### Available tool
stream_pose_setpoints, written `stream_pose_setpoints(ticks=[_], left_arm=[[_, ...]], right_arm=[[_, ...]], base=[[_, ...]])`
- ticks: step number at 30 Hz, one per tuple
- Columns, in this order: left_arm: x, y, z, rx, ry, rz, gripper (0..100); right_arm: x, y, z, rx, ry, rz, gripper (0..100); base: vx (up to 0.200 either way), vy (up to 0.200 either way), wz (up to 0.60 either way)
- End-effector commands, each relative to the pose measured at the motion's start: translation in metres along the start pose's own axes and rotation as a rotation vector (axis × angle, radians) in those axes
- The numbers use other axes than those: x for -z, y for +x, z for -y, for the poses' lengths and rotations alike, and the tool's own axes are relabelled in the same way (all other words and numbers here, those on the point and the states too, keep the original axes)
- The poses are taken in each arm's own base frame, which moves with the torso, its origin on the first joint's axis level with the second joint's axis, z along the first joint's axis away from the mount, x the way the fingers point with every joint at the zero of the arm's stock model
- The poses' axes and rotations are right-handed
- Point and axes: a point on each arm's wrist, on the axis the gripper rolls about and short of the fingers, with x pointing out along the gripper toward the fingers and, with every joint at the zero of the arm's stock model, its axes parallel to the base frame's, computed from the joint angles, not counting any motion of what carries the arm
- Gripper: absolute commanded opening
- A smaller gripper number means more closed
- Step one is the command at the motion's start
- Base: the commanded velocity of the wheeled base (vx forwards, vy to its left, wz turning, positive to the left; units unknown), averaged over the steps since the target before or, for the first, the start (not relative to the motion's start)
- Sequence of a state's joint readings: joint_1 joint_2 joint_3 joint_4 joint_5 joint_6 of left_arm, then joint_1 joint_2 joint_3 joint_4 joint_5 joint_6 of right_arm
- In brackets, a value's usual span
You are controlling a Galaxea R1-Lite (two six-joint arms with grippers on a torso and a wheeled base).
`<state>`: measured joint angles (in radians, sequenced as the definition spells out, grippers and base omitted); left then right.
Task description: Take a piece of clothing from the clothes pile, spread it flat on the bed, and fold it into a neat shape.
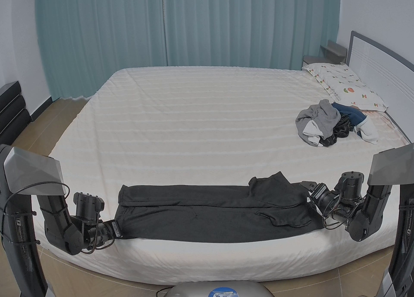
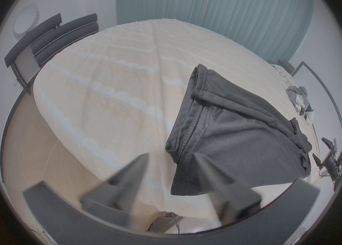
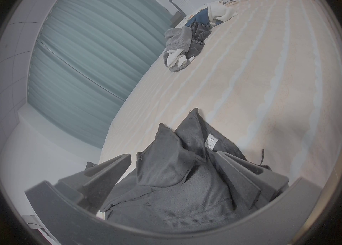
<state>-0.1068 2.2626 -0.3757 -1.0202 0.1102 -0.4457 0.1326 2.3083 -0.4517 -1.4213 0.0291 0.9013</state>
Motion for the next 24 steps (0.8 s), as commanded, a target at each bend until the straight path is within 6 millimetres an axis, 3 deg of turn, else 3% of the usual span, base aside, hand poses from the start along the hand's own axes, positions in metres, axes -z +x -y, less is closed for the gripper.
stream_pose_setpoints(ticks=[1, 8, 9, 13, 24], left_arm=[[-0.009, -0.003, 0.002, 0.020, -0.020, 0.036, 100], [-0.028, -0.001, 0.004, 0.052, -0.094, 0.100, 100], [-0.041, -0.001, 0.010, 0.094, -0.185, 0.141, 100], [-0.054, -0.005, 0.017, 0.196, -0.248, 0.148, 100], [-0.077, 0.024, 0.032, 0.227, -0.101, 0.107, 100]], right_arm=[[-0.006, -0.005, -0.001, -0.011, 0.006, 0.004, 100], [-0.010, -0.006, 0.003, -0.008, 0.015, 0.001, 100], [-0.010, -0.006, 0.003, -0.015, 0.016, -0.013, 100], [-0.008, -0.005, 0.006, -0.012, 0.017, -0.029, 100], [-0.005, -0.003, 0.010, -0.015, 0.021, -0.059, 100]], base=[[0.000, 0.000, 0.00], [0.000, 0.000, 0.00], [0.000, 0.000, 0.00], [0.000, 0.000, 0.00], [0.000, 0.000, 0.00]])
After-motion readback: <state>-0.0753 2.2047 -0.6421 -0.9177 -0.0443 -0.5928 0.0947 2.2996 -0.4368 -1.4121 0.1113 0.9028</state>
